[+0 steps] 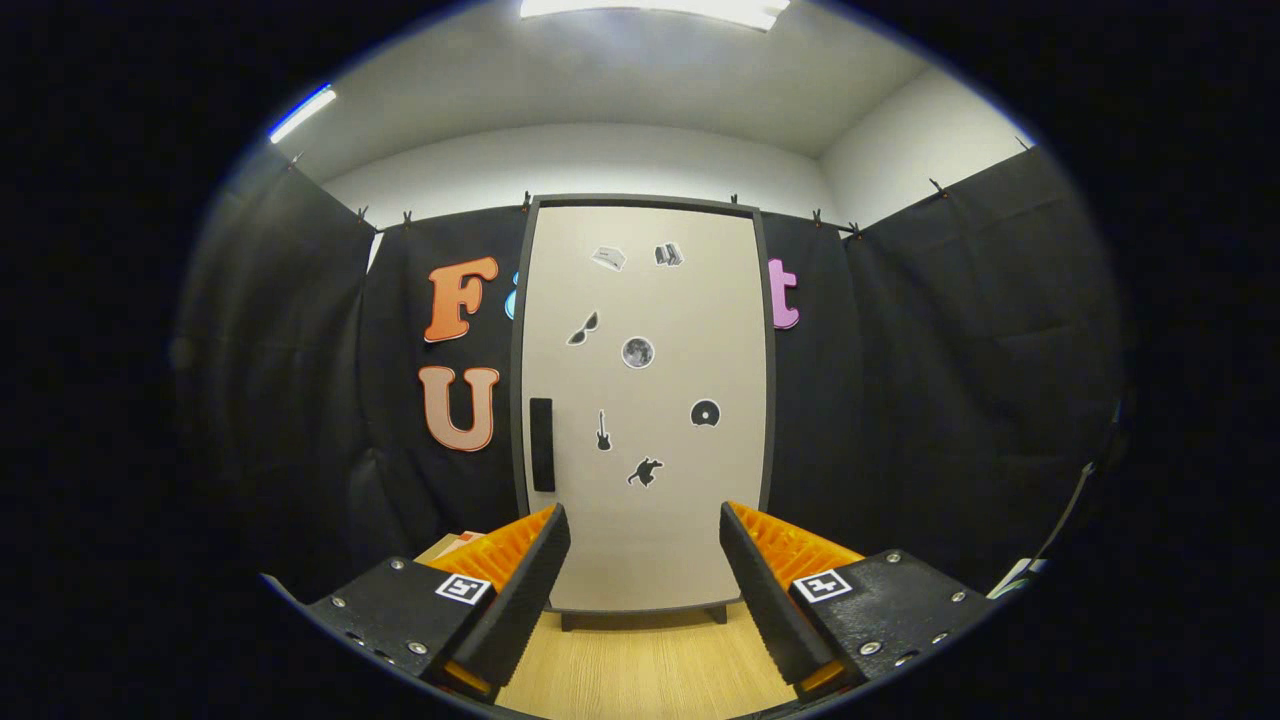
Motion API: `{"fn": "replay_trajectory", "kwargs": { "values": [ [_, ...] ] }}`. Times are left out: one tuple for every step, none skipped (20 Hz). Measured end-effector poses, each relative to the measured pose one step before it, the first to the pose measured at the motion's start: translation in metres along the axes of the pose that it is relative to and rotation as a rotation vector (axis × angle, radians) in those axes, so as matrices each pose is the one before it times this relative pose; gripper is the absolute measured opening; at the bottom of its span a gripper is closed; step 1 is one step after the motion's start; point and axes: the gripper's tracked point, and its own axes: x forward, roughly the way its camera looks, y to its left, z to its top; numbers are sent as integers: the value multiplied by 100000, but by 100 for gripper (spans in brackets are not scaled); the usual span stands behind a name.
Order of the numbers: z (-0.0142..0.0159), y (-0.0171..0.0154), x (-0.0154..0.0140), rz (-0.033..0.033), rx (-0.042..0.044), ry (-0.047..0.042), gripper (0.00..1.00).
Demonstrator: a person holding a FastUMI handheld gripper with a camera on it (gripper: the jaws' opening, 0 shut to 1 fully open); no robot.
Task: Open the shoe cabinet door, grab the shoes and put them into the shoe cabinet, then close the shoe cabinet door.
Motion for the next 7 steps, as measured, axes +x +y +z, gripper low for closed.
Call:
{"fn": "replay_trajectory", "kwargs": {
  "values": [
    [-105,-29,0,516,-220,539,94],
    [-116,112,186,403,-584,477,94],
    [28,10,69,249,-460,139,94],
    [-45,98,40,586,-61,146,94],
    [-89,46,-89,284,139,175,94],
    [-75,3,-45,162,177,170,94],
    [53,-108,8,114,115,-32,94]
  ]
}}
